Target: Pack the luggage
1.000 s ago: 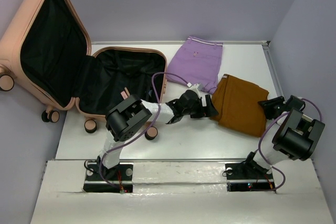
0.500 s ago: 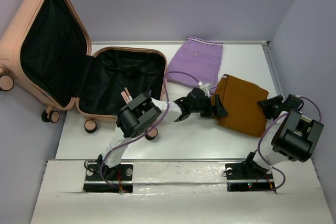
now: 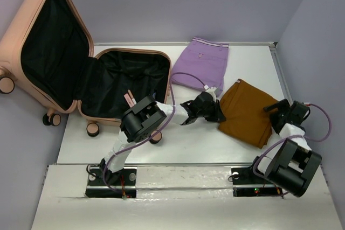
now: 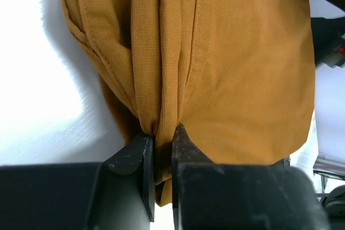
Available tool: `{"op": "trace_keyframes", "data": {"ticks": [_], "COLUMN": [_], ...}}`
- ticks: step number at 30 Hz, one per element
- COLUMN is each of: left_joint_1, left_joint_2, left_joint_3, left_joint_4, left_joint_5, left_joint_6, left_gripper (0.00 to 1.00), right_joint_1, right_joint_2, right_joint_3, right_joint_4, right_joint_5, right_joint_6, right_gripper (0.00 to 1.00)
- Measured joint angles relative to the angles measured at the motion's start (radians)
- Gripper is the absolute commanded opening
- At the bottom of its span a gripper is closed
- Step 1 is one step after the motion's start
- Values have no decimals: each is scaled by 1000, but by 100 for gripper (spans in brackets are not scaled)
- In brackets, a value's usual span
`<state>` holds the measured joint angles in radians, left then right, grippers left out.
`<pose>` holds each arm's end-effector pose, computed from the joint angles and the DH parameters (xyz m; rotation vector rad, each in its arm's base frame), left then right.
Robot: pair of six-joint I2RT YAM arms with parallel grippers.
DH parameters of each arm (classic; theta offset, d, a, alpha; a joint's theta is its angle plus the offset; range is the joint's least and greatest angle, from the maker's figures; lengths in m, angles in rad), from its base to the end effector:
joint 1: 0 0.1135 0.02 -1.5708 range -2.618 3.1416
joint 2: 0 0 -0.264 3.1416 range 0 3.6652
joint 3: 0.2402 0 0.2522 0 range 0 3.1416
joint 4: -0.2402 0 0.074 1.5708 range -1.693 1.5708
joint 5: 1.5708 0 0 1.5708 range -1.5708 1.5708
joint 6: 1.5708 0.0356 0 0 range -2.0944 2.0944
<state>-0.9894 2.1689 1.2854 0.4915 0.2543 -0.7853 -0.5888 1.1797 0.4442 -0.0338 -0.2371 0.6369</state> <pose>0.2510 -0.3983 0.1390 0.4161 2.1952 -1.3340 0.1870 -0.1148 0.1621 1.2439 1.9733 0.3011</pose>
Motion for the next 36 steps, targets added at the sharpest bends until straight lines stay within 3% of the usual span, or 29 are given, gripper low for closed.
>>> {"op": "trace_keyframes", "data": {"ticks": [5,13,16,17,19,22,26,32,36], "left_joint_1": [3,3,4,4,5,6,11,18,11], "left_joint_2": [-2,-3,-3,-3,-3,-5,-8,-36,-100], "left_joint_3": [0,0,0,0,0,0,0,0,0], "left_joint_4": [-6,-7,-7,-7,-8,-11,-19,-86,-200], "left_joint_5": [-8,-4,1,3,4,7,14,10,-23], "left_joint_6": [20,37,41,43,45,51,56,80,117], "left_gripper": [6,6,6,6,6,6,6,6,6], "right_joint_1": [2,2,2,2,1,-2,-11,-21,-19], "right_joint_2": [-64,48,113,142,184,246,293,235,44], "right_joint_3": [31,64,93,104,115,111,49,-125,-184], "right_joint_4": [-112,-111,-60,-35,18,92,237,511,481], "right_joint_5": [83,100,62,40,-7,-93,-187,-248,-285], "right_joint_6": [-19,-4,-4,-3,-1,11,65,178,217], "right_gripper": [100,98,90,77,65,34,8,7,7]}}
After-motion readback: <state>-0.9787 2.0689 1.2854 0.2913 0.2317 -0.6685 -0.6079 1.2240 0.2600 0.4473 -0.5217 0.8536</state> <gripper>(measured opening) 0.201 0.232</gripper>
